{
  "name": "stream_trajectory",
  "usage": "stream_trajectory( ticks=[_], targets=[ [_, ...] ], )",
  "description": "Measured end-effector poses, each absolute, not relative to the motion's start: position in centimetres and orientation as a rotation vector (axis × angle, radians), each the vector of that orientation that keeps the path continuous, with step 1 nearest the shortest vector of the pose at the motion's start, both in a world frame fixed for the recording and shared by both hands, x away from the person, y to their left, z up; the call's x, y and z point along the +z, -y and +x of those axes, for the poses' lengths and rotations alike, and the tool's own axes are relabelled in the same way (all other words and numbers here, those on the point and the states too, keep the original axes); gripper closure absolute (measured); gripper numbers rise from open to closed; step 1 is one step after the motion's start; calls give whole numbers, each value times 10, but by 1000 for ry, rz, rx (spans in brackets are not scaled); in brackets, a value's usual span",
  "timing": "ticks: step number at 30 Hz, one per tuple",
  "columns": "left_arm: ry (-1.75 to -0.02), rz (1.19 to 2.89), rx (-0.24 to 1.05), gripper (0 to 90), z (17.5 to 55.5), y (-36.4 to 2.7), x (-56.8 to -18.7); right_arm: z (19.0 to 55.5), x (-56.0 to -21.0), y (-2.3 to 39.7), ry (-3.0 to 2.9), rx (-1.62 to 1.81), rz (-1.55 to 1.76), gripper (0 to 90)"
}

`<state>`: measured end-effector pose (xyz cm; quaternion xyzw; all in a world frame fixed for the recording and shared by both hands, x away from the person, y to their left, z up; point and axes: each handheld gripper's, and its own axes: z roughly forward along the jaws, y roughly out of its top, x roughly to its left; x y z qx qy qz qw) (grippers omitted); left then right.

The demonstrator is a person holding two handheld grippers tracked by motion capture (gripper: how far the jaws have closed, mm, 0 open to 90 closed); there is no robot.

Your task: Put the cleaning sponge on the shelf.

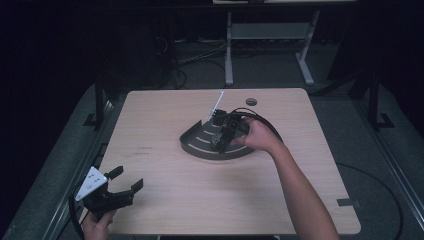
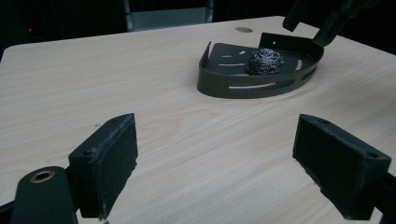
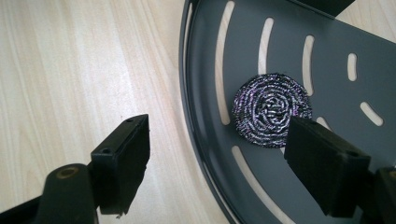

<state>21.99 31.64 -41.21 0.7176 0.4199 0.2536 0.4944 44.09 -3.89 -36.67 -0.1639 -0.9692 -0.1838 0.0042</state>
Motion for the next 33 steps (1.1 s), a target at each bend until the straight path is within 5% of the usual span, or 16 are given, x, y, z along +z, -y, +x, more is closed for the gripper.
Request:
stream_trajectory(
  ticks=[33],
  targets=[
    [-1011, 1760, 609, 132, 220, -311, -413, 411, -369, 60, 3031, -615, -501, 209]
  ],
)
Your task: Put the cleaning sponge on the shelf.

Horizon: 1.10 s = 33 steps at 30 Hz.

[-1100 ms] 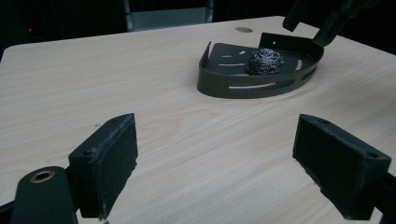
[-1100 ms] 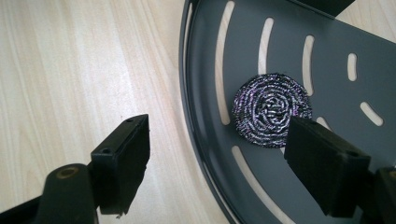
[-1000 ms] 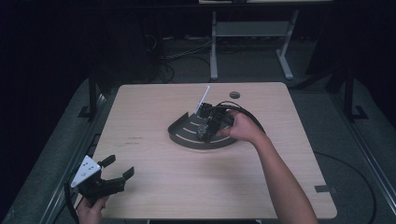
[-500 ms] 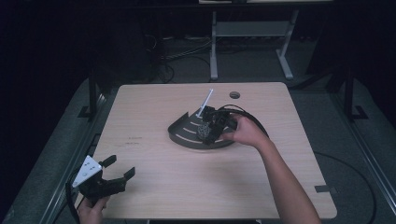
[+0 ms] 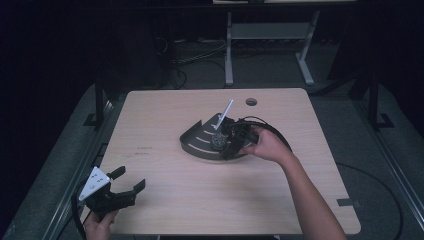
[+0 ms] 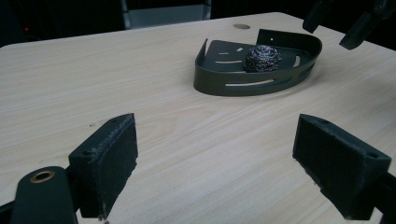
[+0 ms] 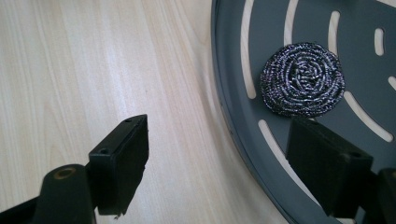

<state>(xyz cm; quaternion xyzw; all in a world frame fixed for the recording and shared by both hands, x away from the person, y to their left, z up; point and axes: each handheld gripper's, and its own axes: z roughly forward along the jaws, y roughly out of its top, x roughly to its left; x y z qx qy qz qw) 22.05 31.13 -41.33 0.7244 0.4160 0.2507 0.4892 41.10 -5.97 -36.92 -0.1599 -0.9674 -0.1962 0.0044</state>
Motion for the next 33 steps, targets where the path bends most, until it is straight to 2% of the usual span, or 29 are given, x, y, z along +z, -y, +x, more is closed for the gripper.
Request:
stream_trajectory(
  ticks=[33],
  targets=[
    [-1009, 1772, 613, 132, 221, -310, -414, 387, -384, 78, 3041, -568, -489, 195]
  ],
)
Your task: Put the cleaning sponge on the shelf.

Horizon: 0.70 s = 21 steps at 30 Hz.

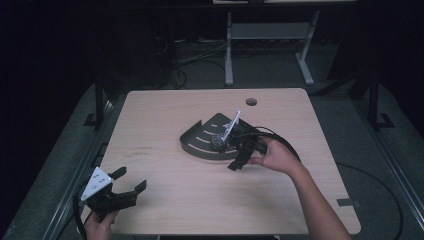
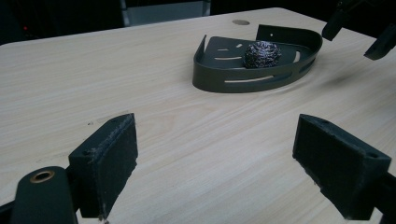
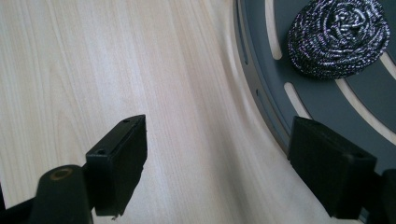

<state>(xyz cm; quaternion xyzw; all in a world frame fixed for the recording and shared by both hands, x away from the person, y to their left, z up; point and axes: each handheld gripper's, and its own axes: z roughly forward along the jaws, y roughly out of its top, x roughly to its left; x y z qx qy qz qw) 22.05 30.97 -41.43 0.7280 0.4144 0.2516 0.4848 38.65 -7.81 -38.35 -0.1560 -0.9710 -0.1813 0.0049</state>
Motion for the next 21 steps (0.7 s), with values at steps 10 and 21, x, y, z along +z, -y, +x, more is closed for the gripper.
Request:
stream_trajectory(
  ticks=[10, 21],
  targets=[
    [-1010, 1774, 616, 132, 220, -310, -414, 377, -388, 86, 3037, -578, -501, 191],
    [-1010, 1778, 618, 132, 220, -309, -414, 370, -397, 93, 3017, -607, -509, 190]
  ],
)
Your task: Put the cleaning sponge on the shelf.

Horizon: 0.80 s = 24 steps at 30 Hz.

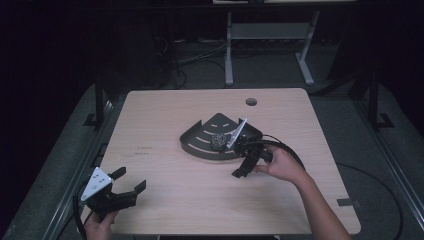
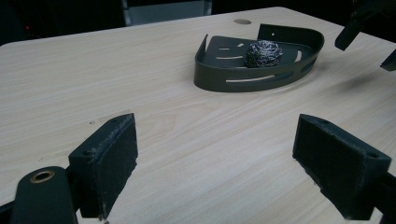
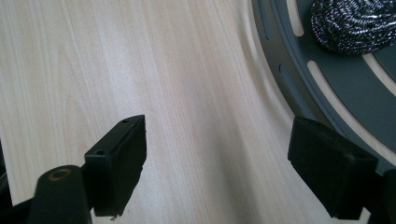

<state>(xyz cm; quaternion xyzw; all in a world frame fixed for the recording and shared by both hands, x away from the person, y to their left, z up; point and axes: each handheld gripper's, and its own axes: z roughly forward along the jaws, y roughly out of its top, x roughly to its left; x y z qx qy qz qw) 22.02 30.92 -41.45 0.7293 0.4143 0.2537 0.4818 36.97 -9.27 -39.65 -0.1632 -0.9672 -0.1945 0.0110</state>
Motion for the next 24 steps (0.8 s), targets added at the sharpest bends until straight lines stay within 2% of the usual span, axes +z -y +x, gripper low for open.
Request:
stream_trajectory(
  ticks=[24],
  targets=[
    [-1011, 1788, 616, 132, 220, -307, -415, 353, -413, 127, 2988, -619, -600, 184]
  ],
)
